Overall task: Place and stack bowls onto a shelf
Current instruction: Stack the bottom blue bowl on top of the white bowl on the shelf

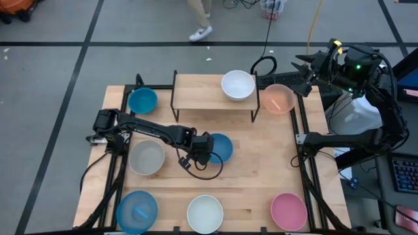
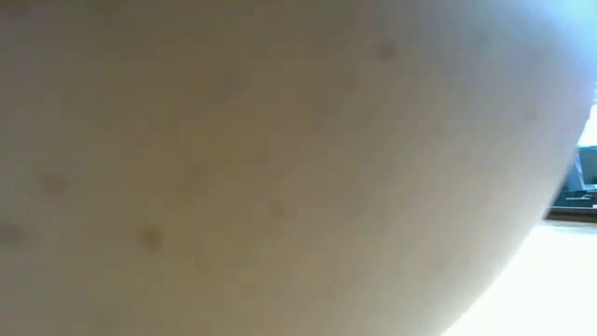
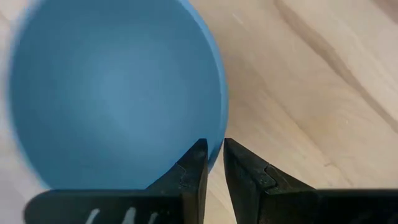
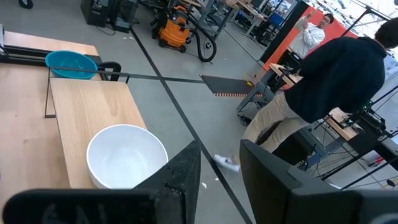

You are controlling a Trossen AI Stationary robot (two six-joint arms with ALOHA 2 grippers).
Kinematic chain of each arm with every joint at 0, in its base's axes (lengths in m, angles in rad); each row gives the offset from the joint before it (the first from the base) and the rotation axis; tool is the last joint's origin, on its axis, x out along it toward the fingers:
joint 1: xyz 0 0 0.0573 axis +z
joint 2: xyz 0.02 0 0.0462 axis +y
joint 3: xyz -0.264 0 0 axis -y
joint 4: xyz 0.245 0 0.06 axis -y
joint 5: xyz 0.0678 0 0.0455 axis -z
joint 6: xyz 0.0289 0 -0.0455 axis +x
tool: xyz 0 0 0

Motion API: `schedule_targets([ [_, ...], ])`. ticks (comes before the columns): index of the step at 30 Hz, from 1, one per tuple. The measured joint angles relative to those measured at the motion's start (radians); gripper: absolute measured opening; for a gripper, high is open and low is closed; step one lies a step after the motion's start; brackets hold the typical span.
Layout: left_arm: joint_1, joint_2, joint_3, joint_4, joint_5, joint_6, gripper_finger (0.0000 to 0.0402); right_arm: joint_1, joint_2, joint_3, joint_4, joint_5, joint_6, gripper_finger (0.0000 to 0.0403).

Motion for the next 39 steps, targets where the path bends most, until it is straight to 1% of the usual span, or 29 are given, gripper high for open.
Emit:
schedule_targets([
  [3,0.005,0.015,0.002,0.034,0.004,0.0,0.0058,0.0,-0.002,0.0,-0.004,0.0,0.0,0.0107],
  [6,0.005,0.023,0.0,0.035,0.005,0.002,0.0058,0.0,-0.003,0.0,-0.009,0.0,0.004,0.0107],
  [8,0.008,0.034,0.002,0.072,0.006,0.012,0.0058,0.0,-0.005,0.0,-0.011,0.0,0.004,0.0107],
  [10,0.008,0.045,0.0,0.065,0.006,0.012,0.0058,0.0,-0.006,0.0,-0.011,0.0,0.005,0.0107],
  [12,0.01,0.062,0.001,0.113,0.006,0.011,0.0058,0.0,-0.007,0.0,-0.014,0.0,0.006,0.0107],
  [16,0.011,0.091,0.0,0.146,0.005,-0.001,0.0058,0.0,-0.011,0.0,-0.025,0.0,0.007,0.0107],
  [21,0.011,0.097,0.002,0.193,0.002,-0.014,0.0058,0.0,-0.014,0.0,-0.047,0.001,0.007,0.0107],
  [25,0.014,0.095,0.0,0.188,0.003,-0.029,0.0055,0.0,-0.015,0.0,-0.048,0.0,0.007,0.0107],
  [27,0.015,0.095,0.0,0.183,0.003,-0.057,0.0041,0.0,-0.016,0.0,-0.047,0.0,0.007,0.0107],
  [29,0.018,0.095,0.0,0.182,0.005,-0.092,0.0018,0.0,-0.016,0.0,-0.048,0.0,0.007,0.0107],
  [30,0.019,0.095,0.0,0.182,0.019,-0.11,0.0012,0.0,-0.016,0.0,-0.047,0.0,0.007,0.0107],
  [33,0.025,0.094,0.001,0.191,0.057,-0.187,0.001,0.0,-0.016,0.0,-0.047,0.0,0.007,0.0107],
  [36,0.027,0.093,0.001,0.195,0.06,-0.254,0.0007,0.0,-0.016,0.0,-0.047,0.0,0.007,0.0107],
  [39,0.032,0.066,0.001,0.178,0.067,-0.306,0.0007,0.0,-0.016,0.0,-0.047,0.0,0.007,0.0107],
])
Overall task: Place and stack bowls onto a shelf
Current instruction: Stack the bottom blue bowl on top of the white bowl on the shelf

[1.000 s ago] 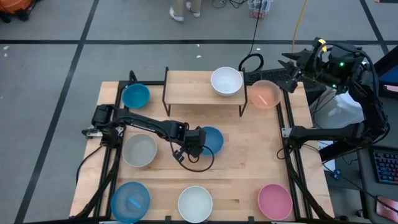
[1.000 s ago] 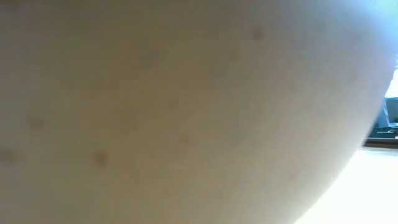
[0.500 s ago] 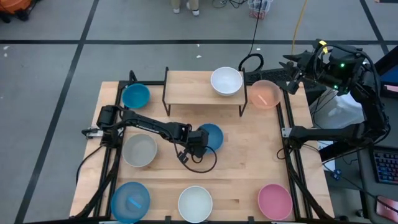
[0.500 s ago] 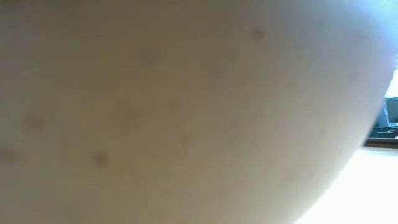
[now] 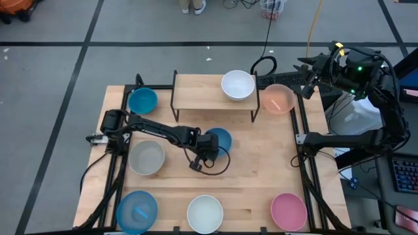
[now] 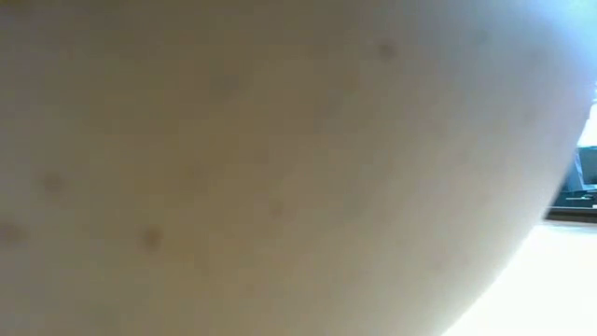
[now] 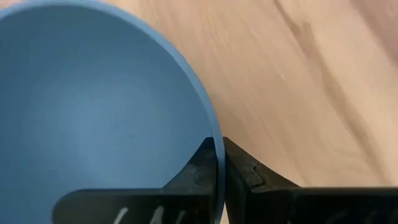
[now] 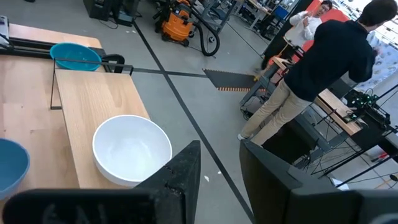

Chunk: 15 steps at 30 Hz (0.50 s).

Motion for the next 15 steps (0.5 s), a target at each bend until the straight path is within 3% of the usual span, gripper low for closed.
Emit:
schedule_targets([
  [15,0.045,-0.32,0.0,-0.054,0.006,-0.147,0.0006,0.0,0.0,0.0,0.0,0.0,0.0,0.0107],
])
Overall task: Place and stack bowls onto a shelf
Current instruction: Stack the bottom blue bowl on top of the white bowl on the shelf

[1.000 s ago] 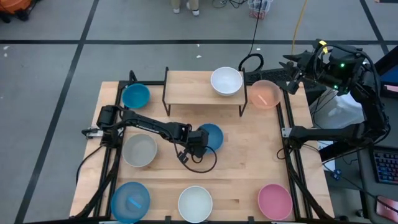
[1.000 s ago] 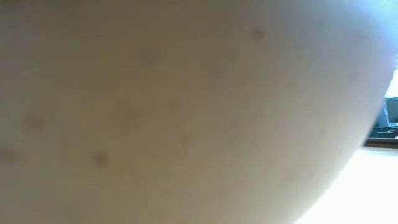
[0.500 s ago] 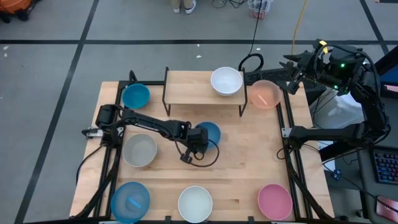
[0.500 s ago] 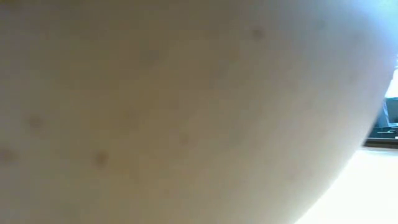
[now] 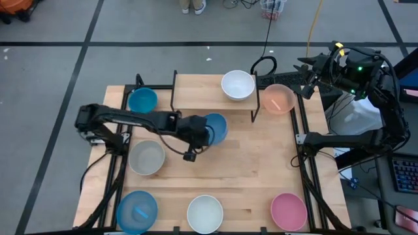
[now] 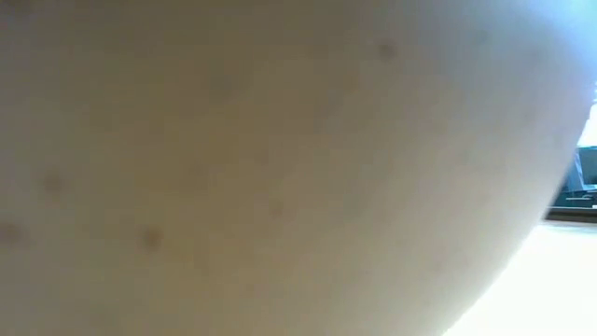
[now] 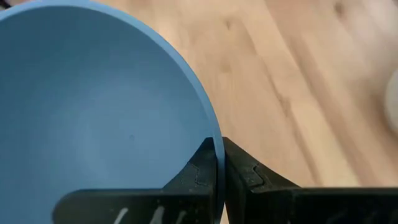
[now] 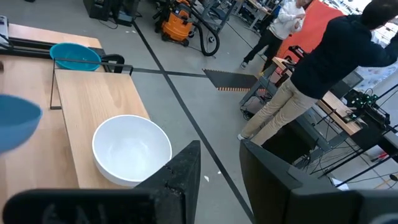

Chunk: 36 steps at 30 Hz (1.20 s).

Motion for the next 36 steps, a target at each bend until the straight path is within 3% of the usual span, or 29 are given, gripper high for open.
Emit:
schedule_targets([
  [5,0.0,-0.091,0.036,-0.032,-0.102,-0.064,0.0006,0.0,0.0,0.0,0.0,0.001,0.0,0.0107],
  [12,0.032,-0.082,0.3,-0.225,-0.258,-0.019,0.0006,0.0,0.0,0.0,0.0,0.001,0.0,0.0107],
  [24,0.245,0.041,0.647,-0.307,-0.268,0.04,0.0006,0.0,0.0,0.0,0.0,0.0,0.027,0.0107],
  [36,0.31,0.3,0.936,-0.312,-0.092,0.127,0.0006,0.0,0.0,0.0,0.0,0.003,0.026,0.0107],
])
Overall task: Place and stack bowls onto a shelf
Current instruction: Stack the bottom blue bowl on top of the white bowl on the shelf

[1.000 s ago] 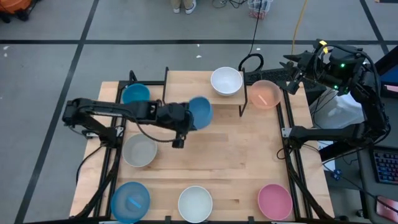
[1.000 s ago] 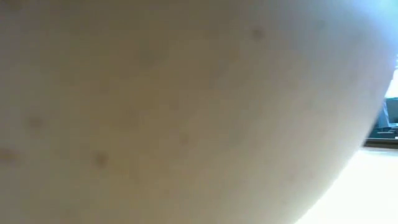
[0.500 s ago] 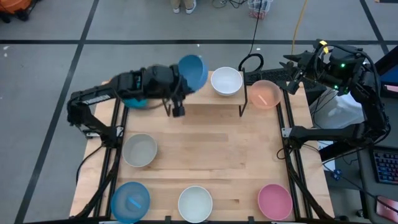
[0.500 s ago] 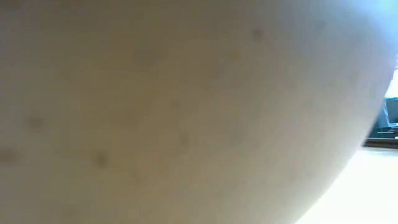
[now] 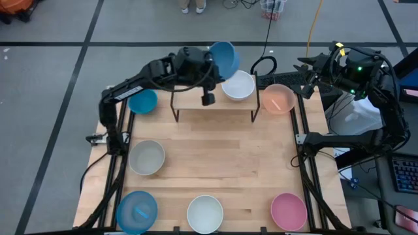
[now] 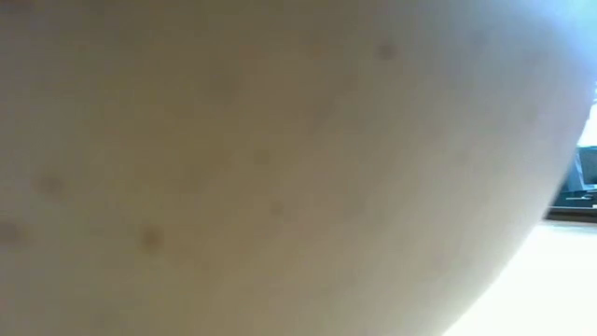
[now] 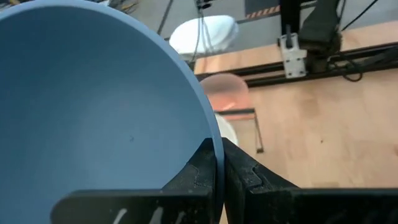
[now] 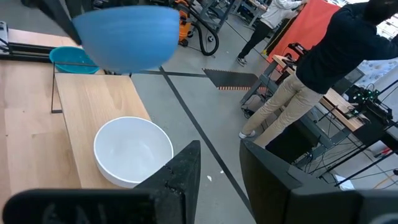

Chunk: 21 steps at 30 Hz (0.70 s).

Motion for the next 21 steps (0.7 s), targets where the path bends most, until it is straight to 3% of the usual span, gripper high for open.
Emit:
schedule_targets([
  [7,0.001,0.1,0.05,-0.003,0.08,0.0,0.0006,0.0,0.0,0.0,0.0,0.0,0.0,0.0107],
  [21,0.002,0.186,0.048,-0.007,0.127,0.001,0.0006,0.0,0.0,0.0,0.0,0.0,0.0,0.0107],
])
